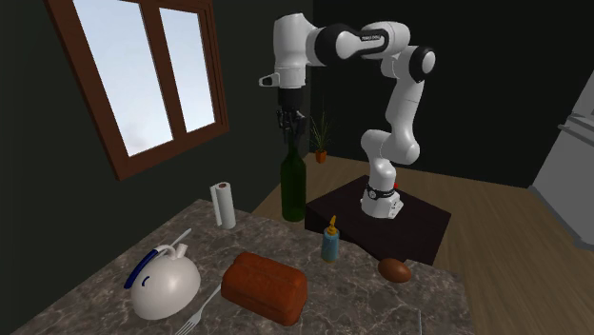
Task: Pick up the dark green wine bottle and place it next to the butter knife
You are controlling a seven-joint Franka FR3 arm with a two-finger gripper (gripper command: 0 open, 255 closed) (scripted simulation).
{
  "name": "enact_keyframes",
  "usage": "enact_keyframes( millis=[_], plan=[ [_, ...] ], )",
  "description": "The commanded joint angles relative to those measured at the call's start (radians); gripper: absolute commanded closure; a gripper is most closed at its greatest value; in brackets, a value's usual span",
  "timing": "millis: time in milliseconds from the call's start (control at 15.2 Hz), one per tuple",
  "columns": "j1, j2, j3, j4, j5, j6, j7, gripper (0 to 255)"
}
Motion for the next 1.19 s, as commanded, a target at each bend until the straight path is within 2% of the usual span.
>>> enact_keyframes(
  millis=[0,1122],
  plan=[
    [0.000,0.005,0.000,0.033,0.001,-0.028,0.000,255],
    [0.003,0.083,-0.004,0.349,0.011,-0.266,0.001,255]
  ],
)
